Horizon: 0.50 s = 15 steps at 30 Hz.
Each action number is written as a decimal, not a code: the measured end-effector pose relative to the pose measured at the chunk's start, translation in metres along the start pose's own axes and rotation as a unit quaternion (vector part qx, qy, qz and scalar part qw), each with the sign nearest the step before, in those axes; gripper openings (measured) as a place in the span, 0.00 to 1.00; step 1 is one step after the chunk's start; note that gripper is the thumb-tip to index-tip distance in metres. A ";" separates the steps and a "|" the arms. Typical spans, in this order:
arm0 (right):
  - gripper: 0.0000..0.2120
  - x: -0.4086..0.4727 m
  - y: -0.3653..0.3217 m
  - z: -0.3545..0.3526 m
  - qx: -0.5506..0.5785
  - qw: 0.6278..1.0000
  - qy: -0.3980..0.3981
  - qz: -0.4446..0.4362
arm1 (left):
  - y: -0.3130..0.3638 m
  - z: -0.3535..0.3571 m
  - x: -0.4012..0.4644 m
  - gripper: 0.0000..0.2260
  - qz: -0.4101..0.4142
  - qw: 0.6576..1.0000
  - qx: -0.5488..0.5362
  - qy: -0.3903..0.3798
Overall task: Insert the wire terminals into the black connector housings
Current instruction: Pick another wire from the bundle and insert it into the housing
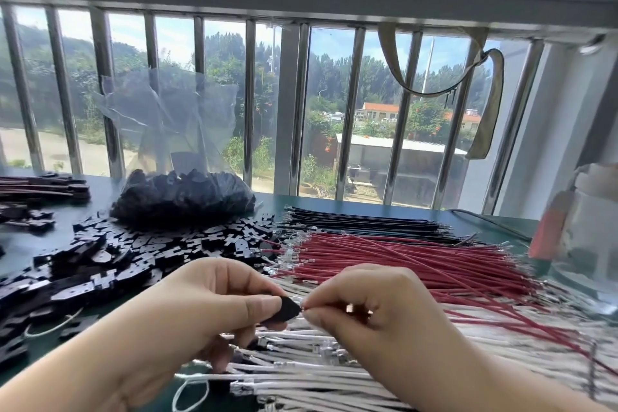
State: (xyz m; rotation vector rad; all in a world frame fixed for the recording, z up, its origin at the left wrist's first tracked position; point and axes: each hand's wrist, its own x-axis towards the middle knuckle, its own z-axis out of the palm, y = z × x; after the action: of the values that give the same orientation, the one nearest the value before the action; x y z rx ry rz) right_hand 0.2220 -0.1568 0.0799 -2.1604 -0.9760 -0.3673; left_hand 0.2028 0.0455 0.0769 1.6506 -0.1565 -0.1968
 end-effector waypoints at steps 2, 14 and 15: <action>0.09 0.001 0.004 -0.001 -0.014 0.999 -0.024 0.032 | 0.000 -0.001 0.001 0.17 0.004 1.000 0.012 0.014; 0.10 -0.001 0.003 0.001 -0.069 0.995 -0.002 -0.074 | -0.002 0.004 -0.001 0.16 0.010 0.998 -0.046 -0.034; 0.10 -0.001 0.003 0.000 -0.066 0.995 -0.004 -0.079 | -0.002 0.005 -0.001 0.17 0.010 0.998 -0.046 -0.035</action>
State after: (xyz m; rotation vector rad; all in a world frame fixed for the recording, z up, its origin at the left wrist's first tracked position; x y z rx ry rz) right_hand 0.2237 -0.1589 0.0774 -2.2089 -1.1587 -0.5123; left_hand 0.2006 0.0412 0.0744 1.5506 -0.2147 -0.2428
